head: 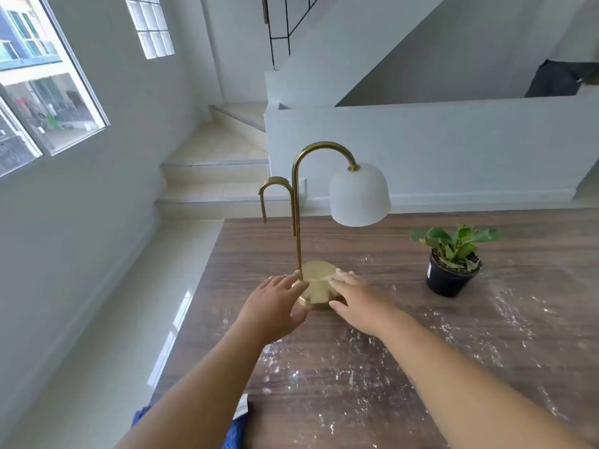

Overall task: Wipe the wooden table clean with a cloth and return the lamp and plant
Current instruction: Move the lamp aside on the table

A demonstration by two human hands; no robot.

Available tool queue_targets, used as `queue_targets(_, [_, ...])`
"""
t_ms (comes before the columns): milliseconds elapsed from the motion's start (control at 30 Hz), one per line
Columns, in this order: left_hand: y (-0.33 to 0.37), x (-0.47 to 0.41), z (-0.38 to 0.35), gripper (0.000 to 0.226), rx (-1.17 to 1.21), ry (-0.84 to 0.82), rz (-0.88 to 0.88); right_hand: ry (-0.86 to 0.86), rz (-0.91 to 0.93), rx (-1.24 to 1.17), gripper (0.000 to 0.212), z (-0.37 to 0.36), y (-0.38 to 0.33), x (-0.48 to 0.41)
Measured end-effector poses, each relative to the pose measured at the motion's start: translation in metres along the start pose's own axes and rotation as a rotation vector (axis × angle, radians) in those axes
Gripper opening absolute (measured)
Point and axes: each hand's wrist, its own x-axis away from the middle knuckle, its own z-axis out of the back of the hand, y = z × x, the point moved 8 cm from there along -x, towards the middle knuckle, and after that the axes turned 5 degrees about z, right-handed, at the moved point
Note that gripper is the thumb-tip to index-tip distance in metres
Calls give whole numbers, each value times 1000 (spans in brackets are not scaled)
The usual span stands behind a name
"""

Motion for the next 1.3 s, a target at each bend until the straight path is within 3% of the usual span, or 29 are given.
queue_targets(167, [14, -9, -12, 51, 0, 27, -17, -78, 55, 91, 56, -9, 1, -12])
queue_targets(333, [18, -12, -15, 46, -9, 70, 27, -115, 127, 30, 54, -17, 8, -29])
queue_targets(700, [3, -18, -23, 44, 77, 111, 75, -71, 253, -13, 59, -38, 18, -67])
queue_targets(967, [-45, -33, -6, 38, 90, 247, 12, -74, 266, 12, 55, -36, -19, -115])
queue_targets(1300, [-162, -89, -23, 45, 79, 75, 72, -62, 204, -5, 53, -37, -72, -214])
